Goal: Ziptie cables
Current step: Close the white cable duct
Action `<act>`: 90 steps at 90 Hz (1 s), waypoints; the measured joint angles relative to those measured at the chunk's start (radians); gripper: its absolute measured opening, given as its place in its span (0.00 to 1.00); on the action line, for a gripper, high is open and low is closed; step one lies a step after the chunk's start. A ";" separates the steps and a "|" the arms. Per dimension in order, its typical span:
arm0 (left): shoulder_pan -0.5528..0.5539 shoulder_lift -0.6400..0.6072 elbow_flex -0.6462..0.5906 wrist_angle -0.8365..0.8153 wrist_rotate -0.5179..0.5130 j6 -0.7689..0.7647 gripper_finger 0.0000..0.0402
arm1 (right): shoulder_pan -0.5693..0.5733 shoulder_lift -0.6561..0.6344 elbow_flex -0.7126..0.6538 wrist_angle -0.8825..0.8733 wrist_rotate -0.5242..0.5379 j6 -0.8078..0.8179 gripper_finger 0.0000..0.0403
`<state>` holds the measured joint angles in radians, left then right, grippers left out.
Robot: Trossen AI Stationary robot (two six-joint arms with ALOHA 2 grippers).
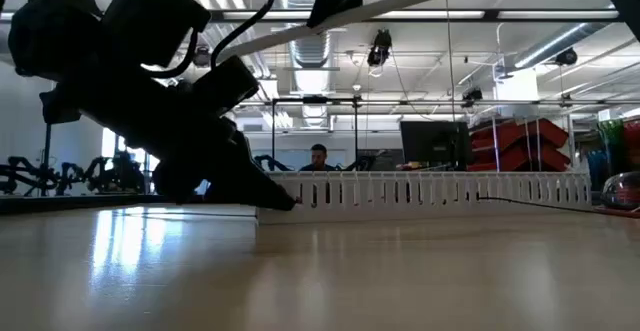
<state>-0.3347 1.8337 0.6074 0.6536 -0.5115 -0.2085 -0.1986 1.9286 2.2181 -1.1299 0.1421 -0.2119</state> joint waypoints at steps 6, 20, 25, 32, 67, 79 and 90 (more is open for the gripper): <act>0.003 -0.016 -0.008 -0.001 -0.001 -0.004 0.03 | 0.007 -0.016 0.000 0.004 0.001 0.000 0.54; 0.003 -0.092 -0.056 -0.086 -0.004 -0.033 0.01 | 0.021 -0.052 0.000 -0.017 0.016 -0.003 0.54; 0.003 -0.143 -0.086 -0.165 -0.004 -0.060 0.01 | 0.025 -0.059 0.000 -0.050 0.017 0.003 0.54; -0.003 -0.245 -0.140 -0.289 0.008 -0.099 0.00 | 0.034 -0.065 -0.004 -0.078 0.018 0.002 0.54; -0.011 -0.866 -0.325 -0.982 0.271 -0.199 0.01 | 0.093 -0.086 -0.194 -0.007 -0.009 -0.019 0.54; -0.011 -1.013 -0.325 -1.211 0.286 -0.324 0.04 | 0.107 -0.142 -0.374 0.135 -0.064 0.018 0.54; -0.009 -1.113 -0.322 -1.172 0.259 -0.341 0.11 | 0.121 -0.216 -0.575 0.304 -0.068 0.048 0.54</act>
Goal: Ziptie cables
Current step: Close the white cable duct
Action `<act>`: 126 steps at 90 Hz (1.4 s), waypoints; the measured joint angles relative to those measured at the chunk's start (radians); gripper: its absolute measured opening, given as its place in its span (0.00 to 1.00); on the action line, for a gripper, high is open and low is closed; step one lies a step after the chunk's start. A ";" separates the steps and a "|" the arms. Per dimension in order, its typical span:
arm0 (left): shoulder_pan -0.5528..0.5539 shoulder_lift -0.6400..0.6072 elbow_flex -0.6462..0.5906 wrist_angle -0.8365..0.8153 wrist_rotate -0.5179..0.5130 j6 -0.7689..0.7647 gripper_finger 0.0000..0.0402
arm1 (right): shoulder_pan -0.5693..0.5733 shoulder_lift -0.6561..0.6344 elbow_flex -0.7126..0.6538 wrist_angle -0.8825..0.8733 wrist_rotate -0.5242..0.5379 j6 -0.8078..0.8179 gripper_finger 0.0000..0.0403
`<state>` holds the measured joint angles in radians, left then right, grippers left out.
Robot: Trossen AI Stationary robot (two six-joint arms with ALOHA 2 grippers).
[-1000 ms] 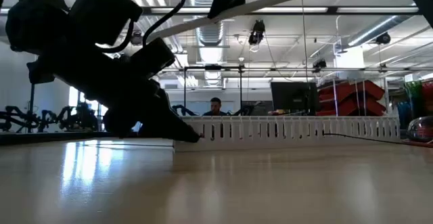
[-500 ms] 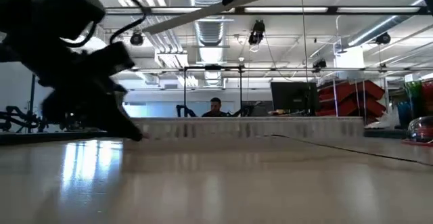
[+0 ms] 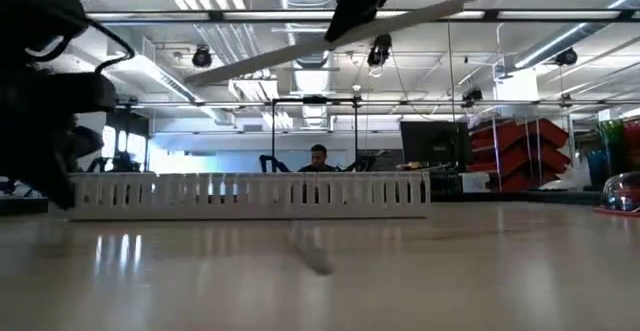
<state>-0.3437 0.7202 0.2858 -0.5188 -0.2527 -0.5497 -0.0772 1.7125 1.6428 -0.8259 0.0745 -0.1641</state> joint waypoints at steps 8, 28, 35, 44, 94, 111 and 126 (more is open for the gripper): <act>0.001 -0.031 0.018 -0.003 -0.034 -0.020 0.17 | 0.009 -0.054 -0.137 0.106 -0.004 0.029 0.54; 0.000 -0.036 0.102 -0.028 -0.125 0.063 0.42 | 0.031 -0.191 -0.430 0.335 -0.016 0.130 0.54; 0.001 -0.017 0.136 0.067 -0.253 0.175 0.51 | 0.045 -0.221 -0.513 0.401 -0.031 0.161 0.54; 0.001 0.024 0.161 0.232 -0.333 0.332 0.62 | 0.060 -0.252 -0.597 0.449 -0.030 0.182 0.54; 0.113 0.631 0.442 0.539 -0.282 0.487 0.84 | 0.104 -0.265 -0.713 0.566 -0.023 0.118 0.54; 0.133 0.768 0.579 0.430 -0.177 0.492 0.85 | 0.104 -0.265 -0.716 0.540 -0.030 0.090 0.54; 0.153 0.827 0.628 0.351 -0.078 0.479 0.82 | 0.103 -0.267 -0.716 0.502 -0.031 0.051 0.54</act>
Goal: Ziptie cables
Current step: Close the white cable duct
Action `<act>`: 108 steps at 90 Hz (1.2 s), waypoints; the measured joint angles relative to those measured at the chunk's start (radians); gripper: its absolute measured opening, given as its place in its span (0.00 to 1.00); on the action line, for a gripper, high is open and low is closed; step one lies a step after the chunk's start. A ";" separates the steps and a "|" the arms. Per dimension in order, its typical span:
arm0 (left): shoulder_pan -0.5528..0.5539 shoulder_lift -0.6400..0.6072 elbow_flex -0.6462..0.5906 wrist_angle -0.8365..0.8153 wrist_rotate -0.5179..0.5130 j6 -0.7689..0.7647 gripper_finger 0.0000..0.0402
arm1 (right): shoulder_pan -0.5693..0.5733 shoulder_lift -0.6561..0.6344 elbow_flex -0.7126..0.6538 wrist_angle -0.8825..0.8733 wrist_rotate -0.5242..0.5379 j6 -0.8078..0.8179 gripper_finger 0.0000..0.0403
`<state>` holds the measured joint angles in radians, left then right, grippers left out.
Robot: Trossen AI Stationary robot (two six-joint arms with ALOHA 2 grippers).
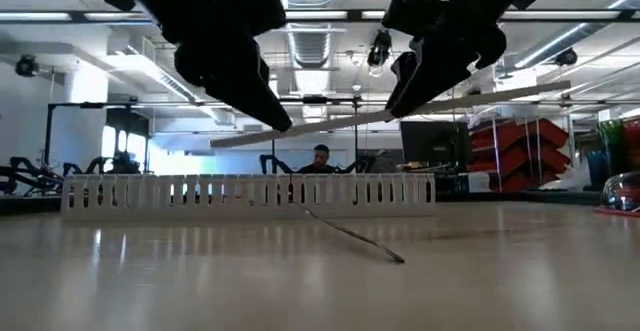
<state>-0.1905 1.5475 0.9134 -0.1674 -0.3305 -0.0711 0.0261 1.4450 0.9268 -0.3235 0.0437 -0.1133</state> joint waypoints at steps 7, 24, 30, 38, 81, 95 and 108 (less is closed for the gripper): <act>0.006 0.003 0.000 -0.008 0.001 0.002 0.80 | 0.000 -0.002 0.000 0.003 -0.009 -0.003 0.54; 0.020 0.010 -0.009 -0.005 -0.005 0.002 0.77 | 0.000 -0.028 0.000 0.003 -0.028 0.001 0.55; 0.021 0.015 -0.008 -0.008 -0.033 0.002 0.77 | 0.000 -0.036 0.000 0.010 -0.028 -0.002 0.55; 0.023 0.017 -0.008 -0.006 -0.051 0.003 0.77 | 0.000 -0.044 0.000 0.004 -0.028 -0.001 0.54; 0.035 0.017 -0.008 -0.029 0.024 -0.021 0.49 | -0.001 -0.043 0.000 -0.009 -0.061 0.015 0.55; 0.037 0.017 -0.009 -0.033 0.015 0.001 0.49 | -0.001 -0.026 0.000 0.000 -0.061 0.017 0.61; 0.041 0.017 -0.009 -0.024 0.025 0.007 0.49 | 0.006 0.013 0.000 0.089 -0.051 -0.008 0.70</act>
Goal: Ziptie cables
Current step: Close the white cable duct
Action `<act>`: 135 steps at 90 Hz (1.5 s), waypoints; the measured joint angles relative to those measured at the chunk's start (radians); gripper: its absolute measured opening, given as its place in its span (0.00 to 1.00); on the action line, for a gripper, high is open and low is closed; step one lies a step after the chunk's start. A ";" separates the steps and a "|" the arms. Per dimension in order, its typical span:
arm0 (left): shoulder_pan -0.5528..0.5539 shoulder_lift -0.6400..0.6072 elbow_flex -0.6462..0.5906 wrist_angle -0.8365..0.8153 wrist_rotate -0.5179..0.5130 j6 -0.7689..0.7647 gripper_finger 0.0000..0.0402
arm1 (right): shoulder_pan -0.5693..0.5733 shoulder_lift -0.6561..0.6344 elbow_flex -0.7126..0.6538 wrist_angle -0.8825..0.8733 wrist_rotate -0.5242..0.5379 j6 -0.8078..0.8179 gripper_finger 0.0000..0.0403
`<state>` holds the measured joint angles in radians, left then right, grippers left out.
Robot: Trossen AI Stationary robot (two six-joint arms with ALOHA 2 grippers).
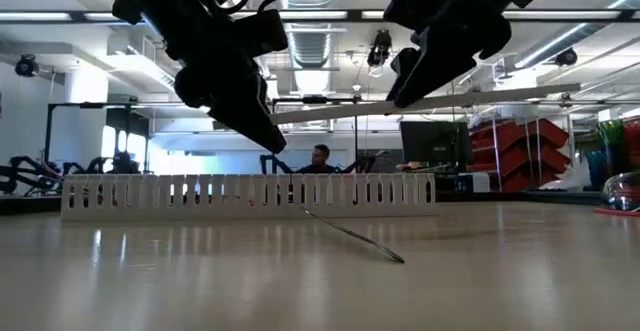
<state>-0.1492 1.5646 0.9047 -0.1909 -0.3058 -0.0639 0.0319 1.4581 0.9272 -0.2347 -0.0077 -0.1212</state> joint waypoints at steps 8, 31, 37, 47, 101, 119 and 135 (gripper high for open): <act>0.005 0.000 0.000 0.000 0.001 0.000 0.49 | 0.006 0.041 0.000 0.098 0.004 -0.020 0.74; 0.015 0.000 0.000 0.026 0.002 -0.004 0.49 | 0.010 0.212 0.080 0.247 0.041 -0.051 0.78; 0.015 0.000 0.000 0.028 0.002 0.001 0.49 | 0.010 0.260 0.129 0.237 0.041 -0.055 0.77; 0.015 0.000 0.000 0.026 0.002 0.004 0.49 | 0.010 0.312 0.203 0.200 0.041 -0.055 0.74; 0.016 -0.003 0.000 0.002 0.002 0.026 0.61 | -0.002 0.364 0.279 0.108 0.029 -0.055 0.53; 0.011 -0.060 0.001 -0.168 -0.089 0.014 0.86 | -0.003 0.334 0.248 0.098 0.040 -0.055 0.53; 0.001 -0.170 -0.016 -0.254 -0.158 -0.080 0.89 | -0.013 0.248 0.146 0.082 0.020 -0.036 0.53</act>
<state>-0.1484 1.3950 0.8889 -0.4448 -0.4639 -0.1435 0.0190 1.7064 1.0734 -0.1531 0.0127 -0.1576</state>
